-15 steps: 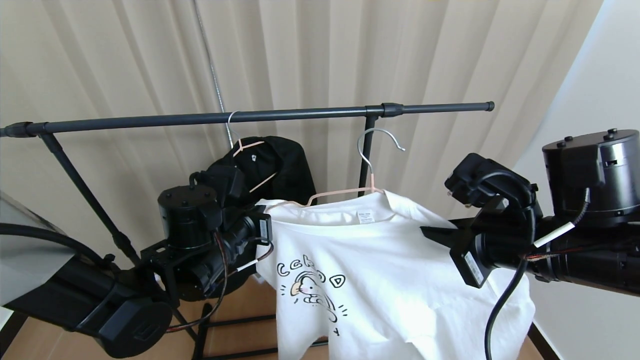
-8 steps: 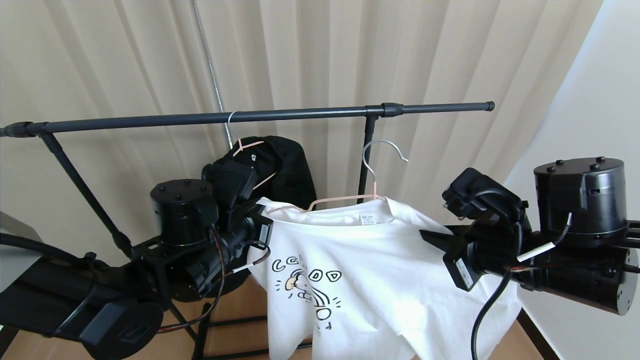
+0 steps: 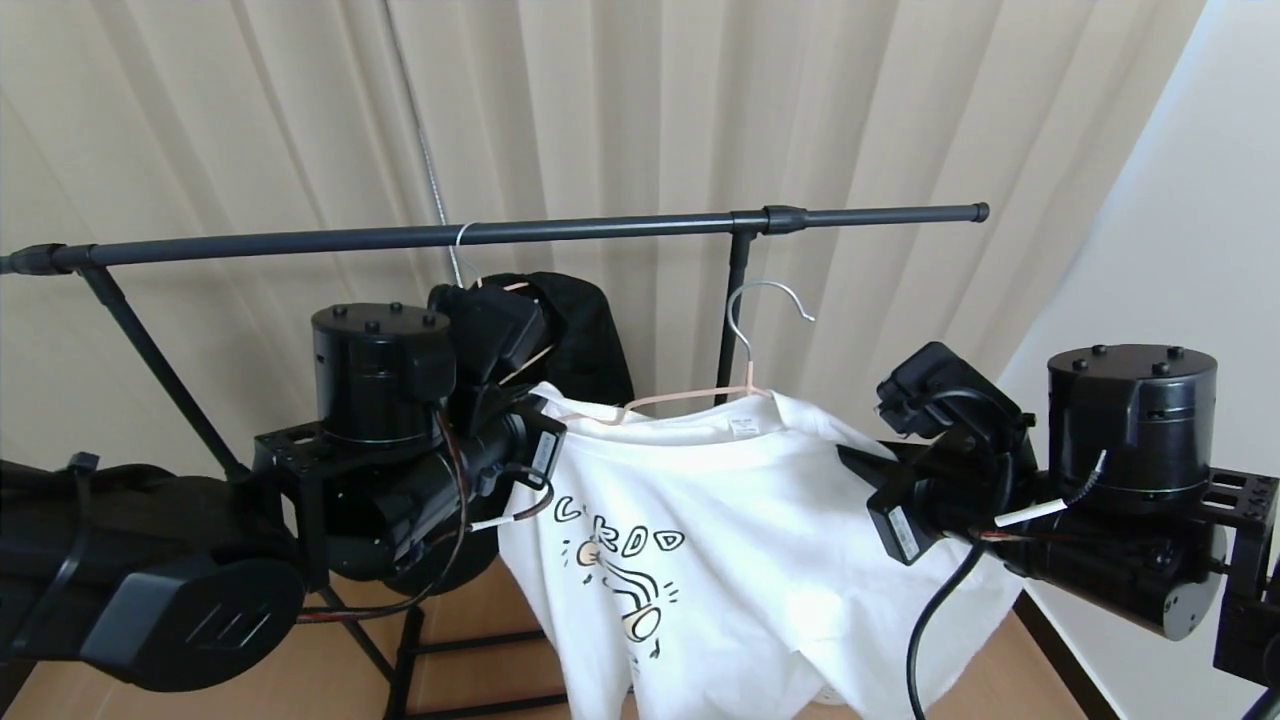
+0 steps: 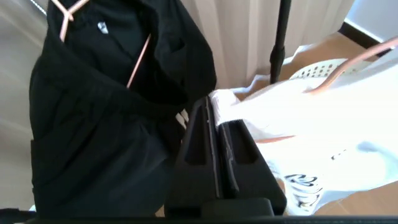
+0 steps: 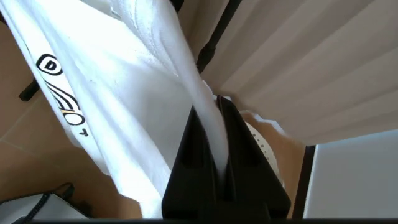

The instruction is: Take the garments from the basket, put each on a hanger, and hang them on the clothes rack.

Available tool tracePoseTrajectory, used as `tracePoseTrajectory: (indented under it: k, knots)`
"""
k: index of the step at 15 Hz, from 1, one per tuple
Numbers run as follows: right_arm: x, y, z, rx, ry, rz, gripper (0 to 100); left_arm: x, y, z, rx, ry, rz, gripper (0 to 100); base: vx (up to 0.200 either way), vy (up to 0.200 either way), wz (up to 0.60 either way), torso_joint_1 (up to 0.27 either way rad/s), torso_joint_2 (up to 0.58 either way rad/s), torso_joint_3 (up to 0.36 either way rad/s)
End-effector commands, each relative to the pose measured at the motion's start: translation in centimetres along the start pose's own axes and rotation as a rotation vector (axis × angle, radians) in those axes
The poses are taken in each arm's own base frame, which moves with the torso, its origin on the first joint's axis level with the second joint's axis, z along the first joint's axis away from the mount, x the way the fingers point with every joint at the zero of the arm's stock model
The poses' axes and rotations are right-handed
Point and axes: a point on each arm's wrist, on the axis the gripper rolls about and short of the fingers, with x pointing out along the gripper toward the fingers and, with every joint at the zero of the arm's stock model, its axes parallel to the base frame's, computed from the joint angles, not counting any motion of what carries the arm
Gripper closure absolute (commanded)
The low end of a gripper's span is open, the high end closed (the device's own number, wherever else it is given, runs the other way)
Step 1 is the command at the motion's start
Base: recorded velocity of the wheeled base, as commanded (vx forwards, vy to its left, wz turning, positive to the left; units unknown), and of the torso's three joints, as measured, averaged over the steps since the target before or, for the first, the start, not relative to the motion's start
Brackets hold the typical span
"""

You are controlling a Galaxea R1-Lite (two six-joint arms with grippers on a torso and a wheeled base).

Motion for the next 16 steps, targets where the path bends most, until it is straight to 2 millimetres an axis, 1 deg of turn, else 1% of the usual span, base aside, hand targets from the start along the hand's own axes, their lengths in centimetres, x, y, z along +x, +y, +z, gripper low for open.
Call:
tracePoseTrajectory:
  k: [1, 4, 7, 9, 11, 13, 14, 16]
  knots:
    - [0.2, 0.1, -0.2, -0.002, 0.008, 0.004, 100, -0.3, -0.4, 1.3, -0.005, -0.036, -0.007, 100, 0.000, 0.000, 0.00, 0.000, 0.00, 0.000]
    - [0.4, 0.0, 0.3, 0.014, -0.048, -0.006, 100, -1.1, -2.0, 3.2, 0.019, -0.032, -0.062, 100, 0.000, 0.000, 0.00, 0.000, 0.00, 0.000]
    - [0.3, 0.3, -0.2, 0.038, -0.037, 0.018, 100, -1.8, -2.9, 4.7, 0.027, -0.042, -0.092, 100, 0.000, 0.000, 0.00, 0.000, 0.00, 0.000]
    - [-0.2, 0.6, -0.7, 0.032, -0.044, 0.113, 100, -2.3, -3.7, 5.6, 0.032, -0.059, -0.098, 100, 0.000, 0.000, 0.00, 0.000, 0.00, 0.000]
    - [-0.4, 0.7, -1.0, 0.028, -0.046, 0.152, 100, -2.6, -4.3, 6.0, 0.034, -0.067, -0.104, 100, 0.000, 0.000, 0.00, 0.000, 0.00, 0.000]
    - [0.0, 0.8, -1.0, 0.028, -0.038, 0.155, 100, -3.0, -4.5, 6.4, 0.032, -0.083, -0.115, 100, 0.000, 0.000, 0.00, 0.000, 0.00, 0.000]
    - [0.6, 1.0, -1.3, 0.026, -0.024, 0.158, 100, -3.2, -4.7, 6.6, 0.032, -0.090, -0.123, 100, 0.000, 0.000, 0.00, 0.000, 0.00, 0.000]
    - [1.1, 1.2, -1.7, 0.024, -0.009, 0.161, 100, -3.3, -4.8, 6.7, 0.030, -0.095, -0.125, 100, 0.000, 0.000, 0.00, 0.000, 0.00, 0.000]
